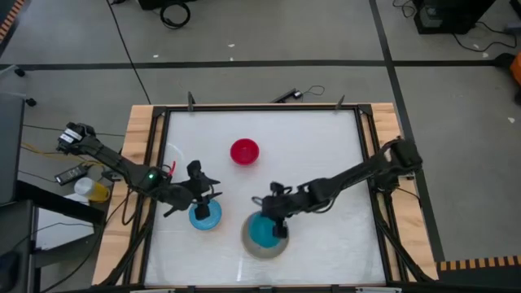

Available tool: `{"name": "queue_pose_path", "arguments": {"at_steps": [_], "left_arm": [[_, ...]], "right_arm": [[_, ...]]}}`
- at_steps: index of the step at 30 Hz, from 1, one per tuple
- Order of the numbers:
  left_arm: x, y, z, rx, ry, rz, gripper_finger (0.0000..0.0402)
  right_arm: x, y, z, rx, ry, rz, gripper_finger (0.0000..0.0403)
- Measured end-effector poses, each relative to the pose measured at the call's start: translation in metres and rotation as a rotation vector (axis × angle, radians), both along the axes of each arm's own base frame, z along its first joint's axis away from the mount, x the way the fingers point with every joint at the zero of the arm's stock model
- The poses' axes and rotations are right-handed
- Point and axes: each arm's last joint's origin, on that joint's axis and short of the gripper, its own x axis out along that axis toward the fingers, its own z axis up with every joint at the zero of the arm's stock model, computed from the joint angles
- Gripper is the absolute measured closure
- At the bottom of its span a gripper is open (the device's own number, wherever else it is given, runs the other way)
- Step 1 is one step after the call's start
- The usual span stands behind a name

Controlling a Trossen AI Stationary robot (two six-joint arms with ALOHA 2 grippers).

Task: Nest bowls inside each other
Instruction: Stack the blue transparent bowl on top of the gray bowl, then stack the blue patterned bowl on top of the blue transparent bowl

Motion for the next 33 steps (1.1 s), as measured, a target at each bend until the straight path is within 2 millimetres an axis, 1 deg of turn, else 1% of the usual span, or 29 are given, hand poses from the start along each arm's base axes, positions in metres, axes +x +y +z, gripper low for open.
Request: {"name": "queue_pose_path", "arguments": {"at_steps": [2,5,8,11,14,17,22,24,27,29,33], "left_arm": [[-0.001,-0.001,0.0,0.001,0.004,-0.005,0.0225],[-0.001,-0.001,-0.002,-0.028,0.026,-0.023,0.0225],[-0.004,-0.001,-0.005,-0.079,0.071,-0.037,0.0225],[-0.007,-0.001,-0.009,-0.115,0.123,-0.017,0.0225],[-0.009,0.001,-0.012,-0.139,0.148,0.012,0.0225],[-0.009,0.0,-0.013,-0.158,0.149,0.015,0.0225],[-0.007,-0.001,-0.016,-0.157,0.171,0.024,0.0225],[-0.006,-0.001,-0.022,-0.143,0.201,0.03,0.0225],[-0.005,-0.002,-0.037,-0.134,0.263,0.045,0.0225],[-0.006,0.0,-0.05,-0.128,0.335,0.055,0.0225],[-0.006,0.002,-0.061,-0.17,0.45,0.065,0.0226]], "right_arm": [[0.008,0.005,-0.007,0.008,0.022,0.023,0.0395],[0.014,0.01,-0.016,0.007,0.081,0.043,0.0391],[0.014,0.013,-0.024,-0.02,0.169,0.046,0.0378],[0.011,0.016,-0.023,-0.046,0.206,0.025,0.0354],[0.007,0.017,-0.017,-0.071,0.2,0.009,0.0323],[0.004,0.017,-0.004,-0.091,0.161,-0.016,0.0291],[-0.006,0.011,0.015,-0.176,0.126,-0.133,0.0247],[-0.011,0.007,0.021,-0.217,0.125,-0.194,0.0238],[-0.02,0.002,0.026,-0.277,0.139,-0.283,0.0232],[-0.023,-0.001,0.026,-0.309,0.157,-0.324,0.0231],[-0.028,-0.003,0.025,-0.327,0.194,-0.361,0.0231]]}}
